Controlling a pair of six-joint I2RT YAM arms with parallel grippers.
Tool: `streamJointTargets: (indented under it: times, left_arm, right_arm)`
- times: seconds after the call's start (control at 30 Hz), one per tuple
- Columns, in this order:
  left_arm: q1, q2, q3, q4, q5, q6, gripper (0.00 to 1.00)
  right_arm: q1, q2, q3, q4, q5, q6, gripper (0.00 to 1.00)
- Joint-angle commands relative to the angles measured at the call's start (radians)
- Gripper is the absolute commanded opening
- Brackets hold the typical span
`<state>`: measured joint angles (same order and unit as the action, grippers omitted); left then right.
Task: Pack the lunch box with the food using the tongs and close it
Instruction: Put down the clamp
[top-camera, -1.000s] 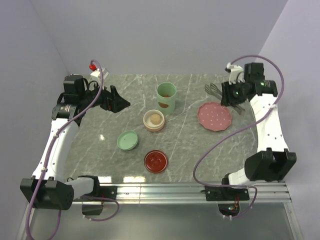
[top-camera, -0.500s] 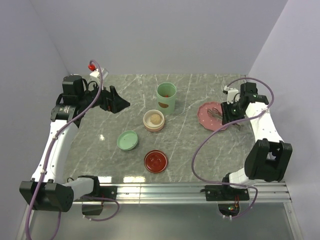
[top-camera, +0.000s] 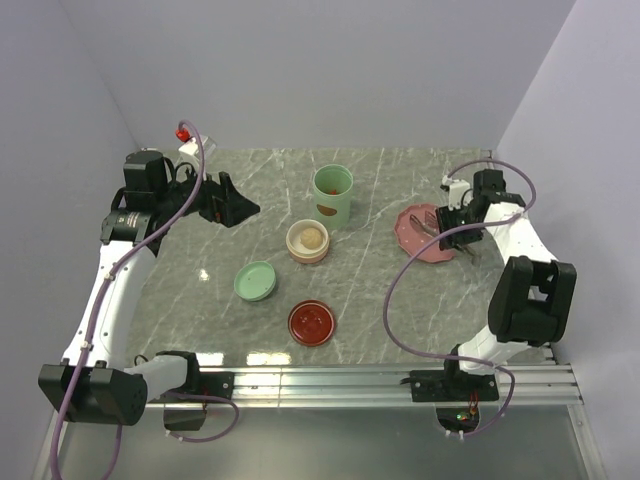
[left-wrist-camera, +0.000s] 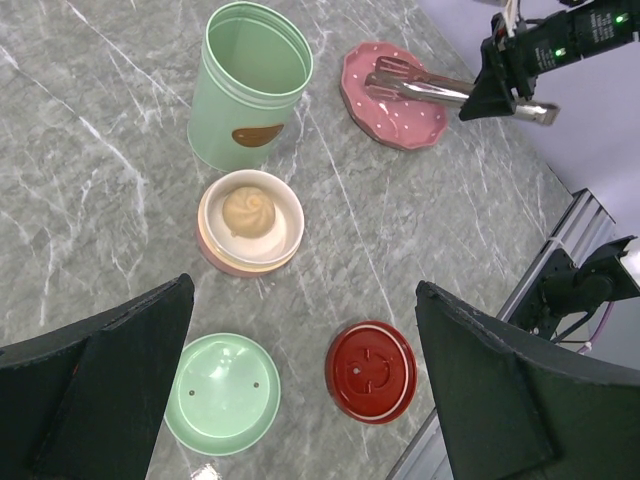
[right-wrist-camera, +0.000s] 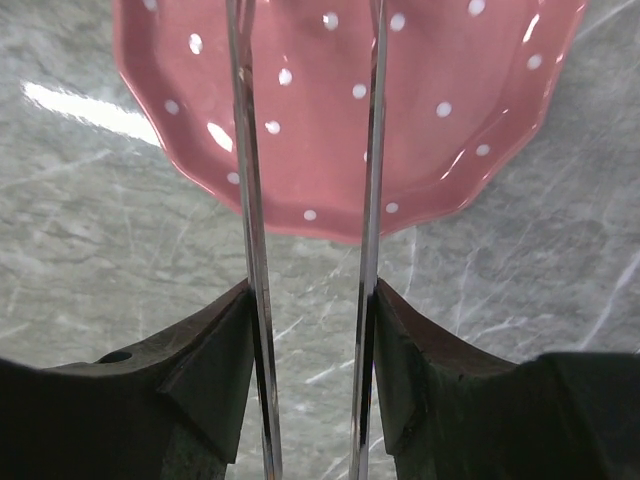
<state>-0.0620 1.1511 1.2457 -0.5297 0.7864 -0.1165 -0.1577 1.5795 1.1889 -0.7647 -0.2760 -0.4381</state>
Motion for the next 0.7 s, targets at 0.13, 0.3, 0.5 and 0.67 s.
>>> streamJointTargets:
  times: [0.13,0.3,0.5,0.67]
  left_arm:
    - [0.004,-0.034,0.026,-0.007,-0.009,0.023,0.99]
    - [0.004,-0.028,0.034,-0.016,-0.009,0.029,1.0]
    - [0.004,-0.025,0.037,-0.018,-0.004,0.031,1.0]
    - [0.004,-0.025,0.044,-0.018,-0.003,0.028,0.99]
  right_arm:
    - [-0.006,0.069,-0.06,0.088,0.075,-0.06,0.61]
    - [-0.008,0.115,-0.057,0.093,0.1,-0.07,0.63]
    - [-0.006,0.155,-0.014,0.059,0.107,-0.091,0.7]
    - [-0.008,0.168,0.02,0.022,0.133,-0.106,0.74]
